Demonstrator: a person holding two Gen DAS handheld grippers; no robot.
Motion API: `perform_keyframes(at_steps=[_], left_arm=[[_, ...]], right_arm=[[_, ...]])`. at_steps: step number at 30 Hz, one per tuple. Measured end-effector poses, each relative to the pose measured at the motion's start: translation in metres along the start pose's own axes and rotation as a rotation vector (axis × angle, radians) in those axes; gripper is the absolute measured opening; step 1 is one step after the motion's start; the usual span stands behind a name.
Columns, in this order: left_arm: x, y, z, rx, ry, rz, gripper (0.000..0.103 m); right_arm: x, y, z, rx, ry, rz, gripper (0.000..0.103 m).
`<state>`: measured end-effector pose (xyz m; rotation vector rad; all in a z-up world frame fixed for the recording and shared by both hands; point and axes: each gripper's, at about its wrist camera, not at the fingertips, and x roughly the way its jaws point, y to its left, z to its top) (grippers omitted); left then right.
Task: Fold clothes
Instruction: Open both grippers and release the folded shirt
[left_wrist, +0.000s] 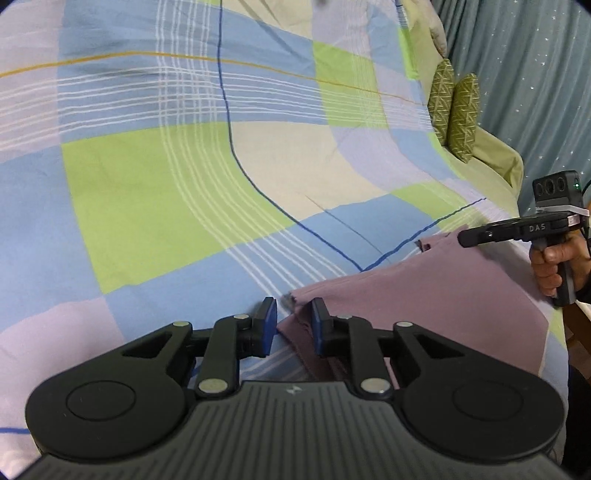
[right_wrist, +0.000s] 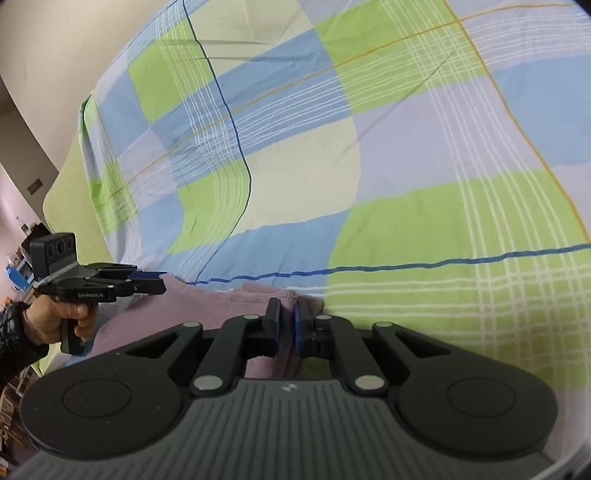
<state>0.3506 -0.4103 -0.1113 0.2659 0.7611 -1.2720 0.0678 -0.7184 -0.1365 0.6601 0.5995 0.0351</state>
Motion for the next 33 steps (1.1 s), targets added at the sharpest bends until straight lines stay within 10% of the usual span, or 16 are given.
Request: perform_keyframes(at_steps=[8, 19, 26, 30, 33], left_arm=[[-0.038, -0.025, 0.001, 0.139, 0.006, 0.218, 0.035], [-0.084, -0.197, -0.100, 1.025, 0.040, 0.206, 0.058], [-0.041, -0.217, -0.134, 1.225, 0.071, 0.310, 0.057], [-0.026, -0.211, -0.126, 1.218, 0.114, 0.384, 0.014], [-0.023, -0.200, -0.129, 1.234, 0.142, 0.406, 0.011]], right_arm=[[-0.030, 0.004, 0.003, 0.002, -0.054, -0.130, 0.013], [-0.063, 0.149, -0.106, -0.739, 0.108, -0.222, 0.022], [-0.021, 0.203, -0.160, -1.128, 0.182, -0.325, 0.023], [0.018, 0.220, -0.179, -1.341, 0.219, -0.428, 0.023], [0.032, 0.219, -0.189, -1.474, 0.238, -0.512, 0.021]])
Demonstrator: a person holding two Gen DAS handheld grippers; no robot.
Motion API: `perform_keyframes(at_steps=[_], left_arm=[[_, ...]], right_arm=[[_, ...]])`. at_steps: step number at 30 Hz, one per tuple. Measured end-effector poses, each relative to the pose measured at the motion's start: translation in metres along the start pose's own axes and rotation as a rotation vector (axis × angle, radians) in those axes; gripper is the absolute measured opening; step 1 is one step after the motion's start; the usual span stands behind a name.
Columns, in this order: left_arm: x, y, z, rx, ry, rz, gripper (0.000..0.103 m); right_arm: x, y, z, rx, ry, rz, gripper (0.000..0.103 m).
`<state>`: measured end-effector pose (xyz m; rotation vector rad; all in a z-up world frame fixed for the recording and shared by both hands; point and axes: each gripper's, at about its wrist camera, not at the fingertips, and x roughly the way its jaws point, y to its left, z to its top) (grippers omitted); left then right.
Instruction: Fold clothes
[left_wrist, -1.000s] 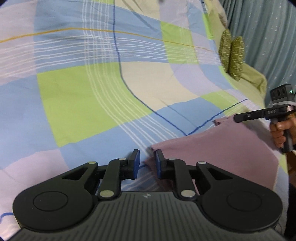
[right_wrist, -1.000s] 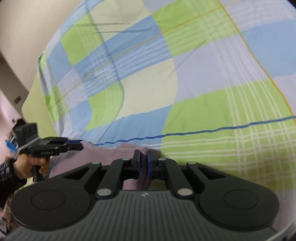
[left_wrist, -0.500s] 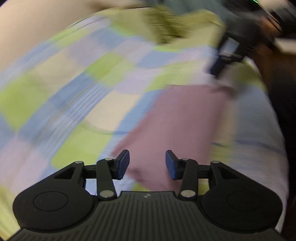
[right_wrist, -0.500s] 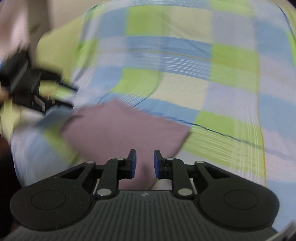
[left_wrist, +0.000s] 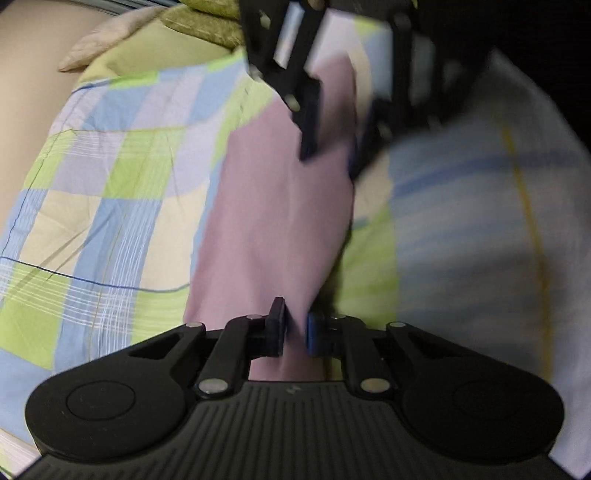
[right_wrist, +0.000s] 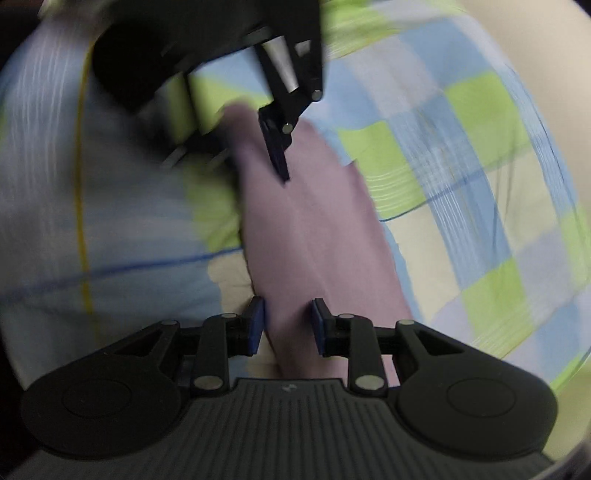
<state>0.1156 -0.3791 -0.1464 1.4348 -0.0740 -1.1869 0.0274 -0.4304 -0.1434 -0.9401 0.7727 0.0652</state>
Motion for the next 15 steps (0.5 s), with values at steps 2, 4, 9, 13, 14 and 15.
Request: perform_keyframes(at_steps=[2, 4, 9, 13, 14, 15], left_arm=[[-0.001, 0.001, -0.010, -0.025, 0.006, 0.009, 0.011], [-0.005, 0.002, -0.017, -0.045, 0.017, 0.016, 0.010], [-0.007, 0.005, -0.021, -0.078, 0.016, 0.022, 0.007], [-0.009, 0.000, -0.016, -0.056, 0.018, 0.037, 0.011], [-0.009, 0.002, -0.015, -0.063, 0.020, 0.025, 0.010], [-0.009, 0.005, -0.015, -0.080, 0.021, 0.009, 0.008]], right_arm=[[0.001, -0.001, -0.007, -0.030, 0.034, -0.029, 0.014], [-0.003, -0.007, -0.029, -0.040, 0.080, -0.054, 0.014], [-0.010, -0.015, -0.055, -0.015, 0.112, -0.057, 0.014], [-0.006, -0.014, -0.054, -0.048, 0.106, -0.063, 0.014], [-0.005, -0.016, -0.055, -0.029, 0.105, -0.050, 0.013], [-0.004, -0.019, -0.056, -0.011, 0.103, -0.038, 0.009]])
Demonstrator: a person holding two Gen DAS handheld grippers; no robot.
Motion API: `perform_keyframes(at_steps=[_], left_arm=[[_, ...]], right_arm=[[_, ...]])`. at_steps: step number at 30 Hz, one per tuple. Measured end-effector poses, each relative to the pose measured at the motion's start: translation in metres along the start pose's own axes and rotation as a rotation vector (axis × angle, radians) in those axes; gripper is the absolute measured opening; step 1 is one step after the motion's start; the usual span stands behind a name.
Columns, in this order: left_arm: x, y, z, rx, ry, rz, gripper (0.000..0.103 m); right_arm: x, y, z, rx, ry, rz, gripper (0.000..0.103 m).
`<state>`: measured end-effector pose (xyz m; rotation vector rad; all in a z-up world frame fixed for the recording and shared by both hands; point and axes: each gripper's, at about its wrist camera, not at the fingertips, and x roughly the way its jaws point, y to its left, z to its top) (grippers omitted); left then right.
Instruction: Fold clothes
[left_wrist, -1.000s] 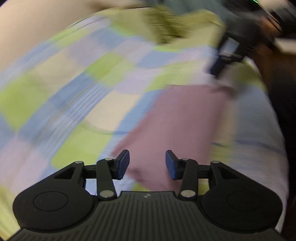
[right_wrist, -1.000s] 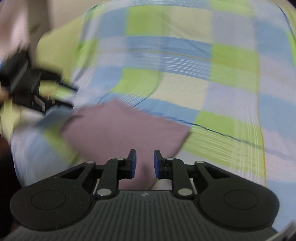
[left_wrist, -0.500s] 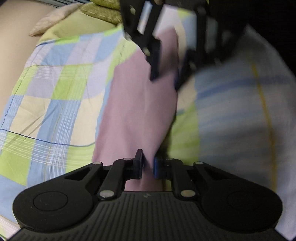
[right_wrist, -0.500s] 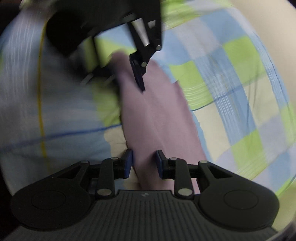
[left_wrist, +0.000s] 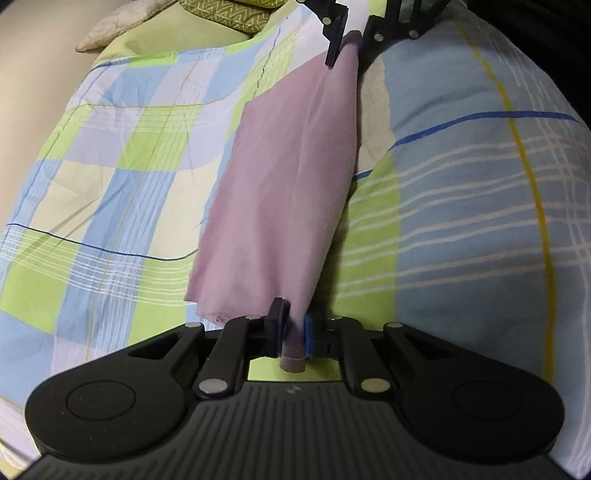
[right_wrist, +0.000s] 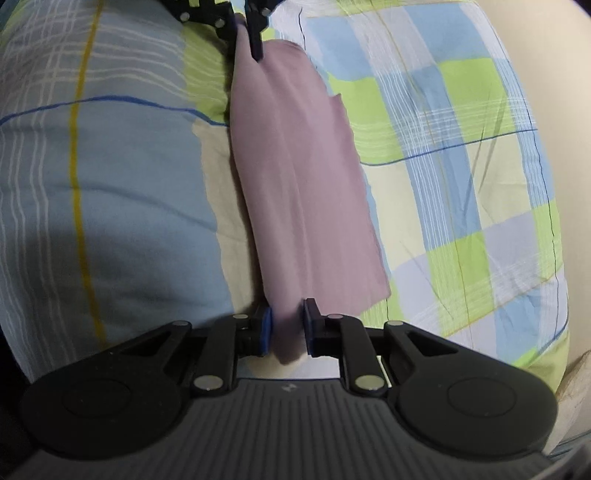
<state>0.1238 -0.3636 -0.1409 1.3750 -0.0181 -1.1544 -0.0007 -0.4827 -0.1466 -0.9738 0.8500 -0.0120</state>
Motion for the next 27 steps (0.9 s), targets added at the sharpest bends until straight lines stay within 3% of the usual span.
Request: perform_keyframes(at_steps=[5, 9, 27], left_arm=[[-0.003, 0.026, -0.001, -0.196, 0.017, -0.115, 0.005], [-0.010, 0.038, 0.000, -0.275, 0.032, -0.140, 0.005], [-0.008, 0.028, 0.004, -0.229, 0.029, -0.151, 0.005]], right_arm=[[-0.009, -0.016, 0.003, 0.066, -0.005, 0.060, 0.008], [-0.014, -0.030, 0.005, 0.123, -0.010, 0.094, 0.008], [0.000, -0.009, 0.005, 0.108, 0.028, 0.124, 0.008]])
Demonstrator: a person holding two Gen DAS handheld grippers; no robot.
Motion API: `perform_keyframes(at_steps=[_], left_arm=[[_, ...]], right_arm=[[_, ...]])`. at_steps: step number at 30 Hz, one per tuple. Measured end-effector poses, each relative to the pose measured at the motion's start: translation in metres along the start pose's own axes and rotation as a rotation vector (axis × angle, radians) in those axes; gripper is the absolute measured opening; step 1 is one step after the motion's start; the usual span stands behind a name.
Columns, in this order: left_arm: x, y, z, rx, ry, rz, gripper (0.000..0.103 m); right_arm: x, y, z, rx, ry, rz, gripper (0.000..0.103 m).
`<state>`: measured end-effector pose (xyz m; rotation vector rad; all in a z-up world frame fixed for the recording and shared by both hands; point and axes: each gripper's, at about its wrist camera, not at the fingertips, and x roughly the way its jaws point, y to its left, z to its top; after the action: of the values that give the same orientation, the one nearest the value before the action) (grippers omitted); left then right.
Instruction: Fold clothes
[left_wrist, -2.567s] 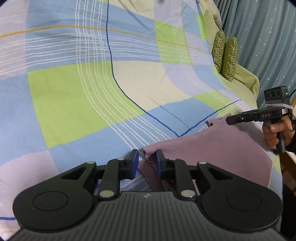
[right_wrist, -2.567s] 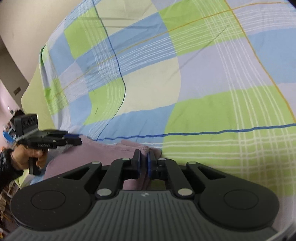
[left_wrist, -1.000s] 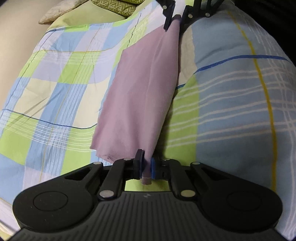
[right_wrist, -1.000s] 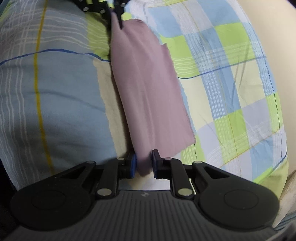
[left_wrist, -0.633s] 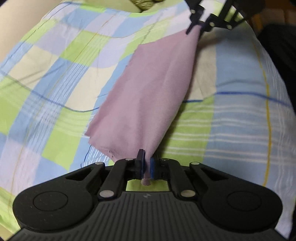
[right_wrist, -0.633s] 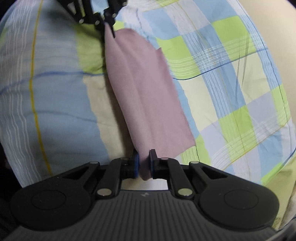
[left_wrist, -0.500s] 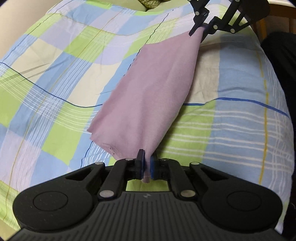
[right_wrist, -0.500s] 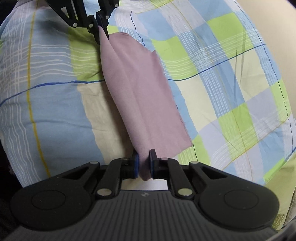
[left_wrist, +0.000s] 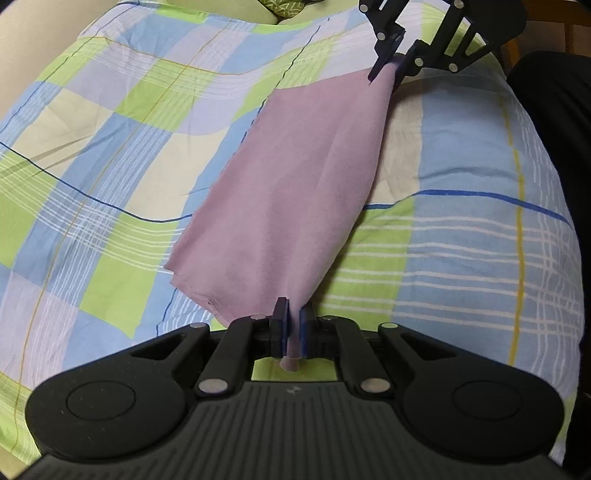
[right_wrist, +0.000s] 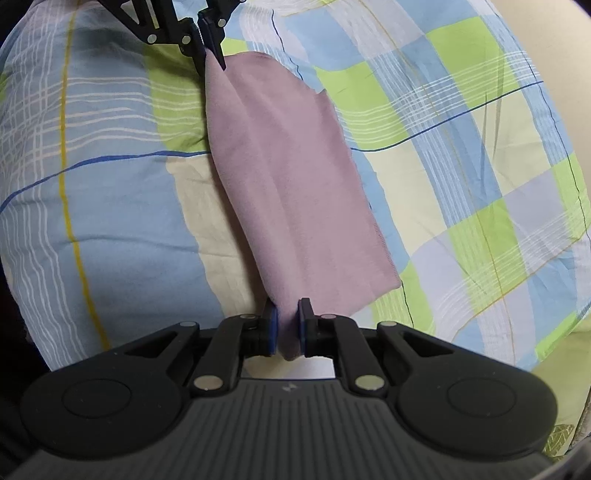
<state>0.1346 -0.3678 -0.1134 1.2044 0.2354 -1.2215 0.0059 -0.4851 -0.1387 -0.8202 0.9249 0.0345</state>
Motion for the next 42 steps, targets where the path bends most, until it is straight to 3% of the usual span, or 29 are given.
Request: perform_keyframes(at_steps=[4, 7, 13, 19, 22, 26, 28, 30, 34, 37, 42], left_arm=[[-0.001, -0.002, -0.002, 0.011, -0.008, 0.008, 0.003], [-0.010, 0.002, -0.006, 0.028, -0.014, 0.028, 0.002], [-0.047, 0.022, -0.027, 0.089, -0.038, 0.055, 0.002], [-0.049, 0.004, -0.060, 0.184, 0.055, 0.036, 0.003], [-0.051, -0.001, -0.076, 0.126, 0.085, 0.037, 0.003], [-0.069, 0.004, -0.090, 0.040, 0.094, 0.053, 0.003], [-0.083, 0.012, -0.097, -0.024, 0.091, 0.068, 0.004], [-0.095, 0.023, -0.096, -0.102, 0.074, 0.084, 0.006], [-0.102, 0.040, -0.077, -0.210, 0.003, 0.076, 0.009], [-0.093, 0.047, -0.052, -0.258, -0.050, 0.027, 0.009], [-0.064, 0.054, -0.017, -0.266, -0.095, -0.035, 0.009]], right_arm=[[0.001, -0.001, -0.001, 0.046, 0.004, 0.024, 0.008], [-0.007, -0.011, 0.002, 0.192, -0.003, 0.101, 0.008], [-0.061, -0.005, 0.022, 0.326, -0.077, 0.226, 0.008], [-0.084, 0.033, 0.043, 0.421, -0.141, 0.414, 0.009], [-0.078, 0.037, 0.040, 0.460, -0.140, 0.461, 0.018], [-0.095, 0.015, 0.014, 0.590, -0.193, 0.598, 0.020], [-0.099, 0.002, -0.002, 0.669, -0.220, 0.612, 0.020], [-0.103, -0.024, -0.031, 0.837, -0.259, 0.566, 0.020], [-0.080, -0.056, -0.080, 1.170, -0.287, 0.468, 0.022], [-0.056, -0.064, -0.096, 1.305, -0.302, 0.459, 0.022], [-0.028, -0.064, -0.104, 1.389, -0.308, 0.547, 0.022]])
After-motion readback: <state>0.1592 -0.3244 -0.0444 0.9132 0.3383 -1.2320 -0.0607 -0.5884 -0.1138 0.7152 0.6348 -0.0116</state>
